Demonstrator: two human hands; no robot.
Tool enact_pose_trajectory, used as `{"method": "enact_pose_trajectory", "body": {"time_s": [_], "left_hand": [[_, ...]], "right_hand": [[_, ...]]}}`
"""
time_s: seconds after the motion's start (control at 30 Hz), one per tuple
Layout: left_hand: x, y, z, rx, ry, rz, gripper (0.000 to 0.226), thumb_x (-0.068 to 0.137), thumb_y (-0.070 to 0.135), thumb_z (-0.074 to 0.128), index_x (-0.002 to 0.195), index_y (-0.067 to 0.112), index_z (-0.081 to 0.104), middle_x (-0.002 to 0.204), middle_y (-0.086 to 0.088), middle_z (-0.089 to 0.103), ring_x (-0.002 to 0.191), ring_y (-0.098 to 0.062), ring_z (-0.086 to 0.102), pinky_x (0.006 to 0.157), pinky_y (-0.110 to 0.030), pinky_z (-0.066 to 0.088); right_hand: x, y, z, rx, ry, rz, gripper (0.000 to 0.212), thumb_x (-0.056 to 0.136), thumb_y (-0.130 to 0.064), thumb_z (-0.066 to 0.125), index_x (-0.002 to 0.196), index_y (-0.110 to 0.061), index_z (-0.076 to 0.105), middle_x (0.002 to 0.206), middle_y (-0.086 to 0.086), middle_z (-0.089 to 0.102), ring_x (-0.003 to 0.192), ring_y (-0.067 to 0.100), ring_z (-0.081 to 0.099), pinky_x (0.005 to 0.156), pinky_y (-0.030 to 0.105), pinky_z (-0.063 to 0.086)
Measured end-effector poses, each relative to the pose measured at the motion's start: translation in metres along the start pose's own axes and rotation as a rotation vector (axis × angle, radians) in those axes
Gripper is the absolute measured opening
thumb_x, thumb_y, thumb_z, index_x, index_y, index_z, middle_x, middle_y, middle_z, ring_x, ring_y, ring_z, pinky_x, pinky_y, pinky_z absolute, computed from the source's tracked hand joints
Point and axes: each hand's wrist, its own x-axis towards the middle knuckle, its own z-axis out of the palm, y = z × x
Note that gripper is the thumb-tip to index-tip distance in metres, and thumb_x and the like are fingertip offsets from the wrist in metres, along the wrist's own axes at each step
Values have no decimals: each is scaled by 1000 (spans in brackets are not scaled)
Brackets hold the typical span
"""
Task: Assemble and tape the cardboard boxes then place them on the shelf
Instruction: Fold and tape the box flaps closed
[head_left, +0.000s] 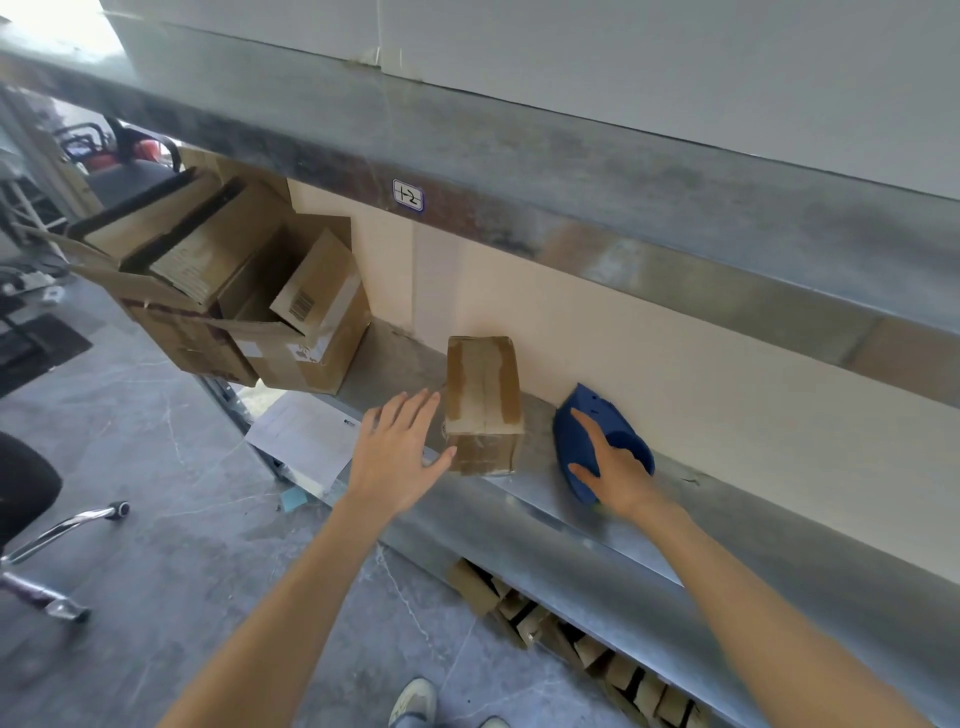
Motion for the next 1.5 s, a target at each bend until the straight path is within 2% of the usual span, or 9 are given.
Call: {"method": "enact_pose_trajectory", "body": {"time_s": [0.37, 0.53, 0.63, 0.73, 0.87, 0.97, 1.23, 1.37, 1.5], "left_hand": [[-7, -7, -3, -15, 2, -32, 69, 94, 53, 54, 151, 16, 39, 155, -2, 40, 145, -24, 33, 115, -44, 23], [-9, -10, -4, -26, 10, -23, 66, 95, 49, 56, 150, 15, 41, 154, -4, 42, 144, -24, 34, 115, -44, 23], [-8, -14, -5, -9, 0, -23, 66, 96, 52, 50, 152, 19, 36, 157, -1, 36, 148, -21, 26, 118, -41, 19], [-6, -17, -6, -7, 7, -18, 65, 97, 52, 48, 152, 21, 35, 157, 1, 35, 148, -20, 24, 118, -41, 18], [-3, -17, -12, -36, 38, 1, 63, 96, 49, 53, 149, 18, 41, 154, -2, 41, 146, -22, 29, 117, -42, 22], [1, -15, -15, -61, 46, 20, 62, 96, 49, 54, 148, 19, 42, 153, -1, 42, 145, -22, 31, 116, -42, 25], [1, 0, -11, -144, 6, 124, 60, 94, 52, 56, 146, 24, 46, 151, 6, 43, 140, -16, 36, 113, -35, 25], [3, 1, -11, -177, -23, 113, 60, 95, 51, 54, 147, 24, 43, 152, 6, 41, 141, -16, 35, 114, -35, 25], [6, 1, -16, -196, -31, 106, 57, 96, 49, 54, 147, 26, 44, 152, 8, 40, 141, -14, 34, 113, -35, 25]], "right_hand": [[16, -11, -22, 116, -122, 68, 92, 95, -3, 54, 153, -38, -8, 60, 5, 38, 48, 14, 36, 38, 19, 27], [21, -16, -26, 172, -150, 107, 90, 97, 0, 49, 155, -31, -12, 116, 10, 56, 63, 6, 38, 38, 9, 34], [16, -17, -21, 204, -75, 116, 80, 101, -9, 46, 155, -37, -5, 101, 15, 58, 60, 16, 46, 47, 21, 39], [13, -16, -23, 165, 13, 78, 68, 104, -19, 41, 154, -43, 2, 106, 31, 62, 59, 24, 46, 55, 39, 41], [8, -11, -34, 119, 25, 28, 71, 102, -16, 47, 153, -46, 8, 99, 31, 62, 61, 30, 50, 62, 45, 48], [3, -10, -40, 117, -2, 15, 73, 100, -14, 51, 151, -47, 12, 114, 32, 61, 76, 40, 60, 72, 46, 52], [-2, -11, -45, 117, -42, 4, 74, 98, -7, 47, 149, -50, 15, 64, 11, 42, 44, 12, 35, 40, 22, 31], [-16, -13, -44, 100, 29, 6, 71, 97, -11, 44, 148, -51, 17, 54, 3, 37, 41, 12, 33, 38, 23, 27], [-28, -30, -55, -22, 258, -35, 59, 98, -33, 47, 145, -56, 19, 50, -3, 44, 39, 10, 39, 40, 28, 33]]}}
